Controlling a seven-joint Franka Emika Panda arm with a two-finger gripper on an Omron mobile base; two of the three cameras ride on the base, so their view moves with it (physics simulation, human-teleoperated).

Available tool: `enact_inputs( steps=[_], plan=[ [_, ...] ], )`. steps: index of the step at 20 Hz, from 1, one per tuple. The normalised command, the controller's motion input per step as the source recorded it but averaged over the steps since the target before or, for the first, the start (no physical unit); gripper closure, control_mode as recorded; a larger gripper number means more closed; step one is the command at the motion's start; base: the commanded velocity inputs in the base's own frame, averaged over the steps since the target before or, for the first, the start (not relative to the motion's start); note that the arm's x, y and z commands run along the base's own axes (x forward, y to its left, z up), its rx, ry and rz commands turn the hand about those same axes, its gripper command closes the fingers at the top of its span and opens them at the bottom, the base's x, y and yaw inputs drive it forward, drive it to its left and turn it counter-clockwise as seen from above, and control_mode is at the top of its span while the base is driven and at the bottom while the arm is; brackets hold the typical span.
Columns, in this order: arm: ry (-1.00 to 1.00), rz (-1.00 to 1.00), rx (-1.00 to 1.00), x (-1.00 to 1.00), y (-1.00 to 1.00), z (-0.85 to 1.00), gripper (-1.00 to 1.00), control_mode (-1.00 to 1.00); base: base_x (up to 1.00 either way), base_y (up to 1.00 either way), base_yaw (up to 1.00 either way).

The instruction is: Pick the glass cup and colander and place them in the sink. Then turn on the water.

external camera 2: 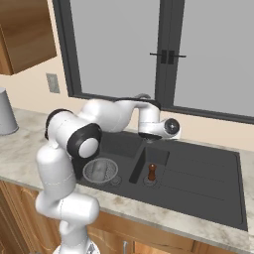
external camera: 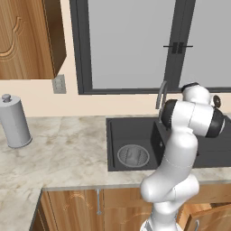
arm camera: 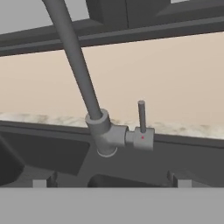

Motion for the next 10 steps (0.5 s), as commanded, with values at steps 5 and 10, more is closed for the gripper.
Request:
enact_inputs(
  steps=[5,10],
  plan=[
    [0.01,0.00,0.00,0.19,0.00,-0.07,-1.00,-1.00,0.00,0.00,0.00],
    [0.00,0.00,0.00,0.24,0.00,-0.04,-1.00,-1.00,0.00,0.00,0.00]
  ],
)
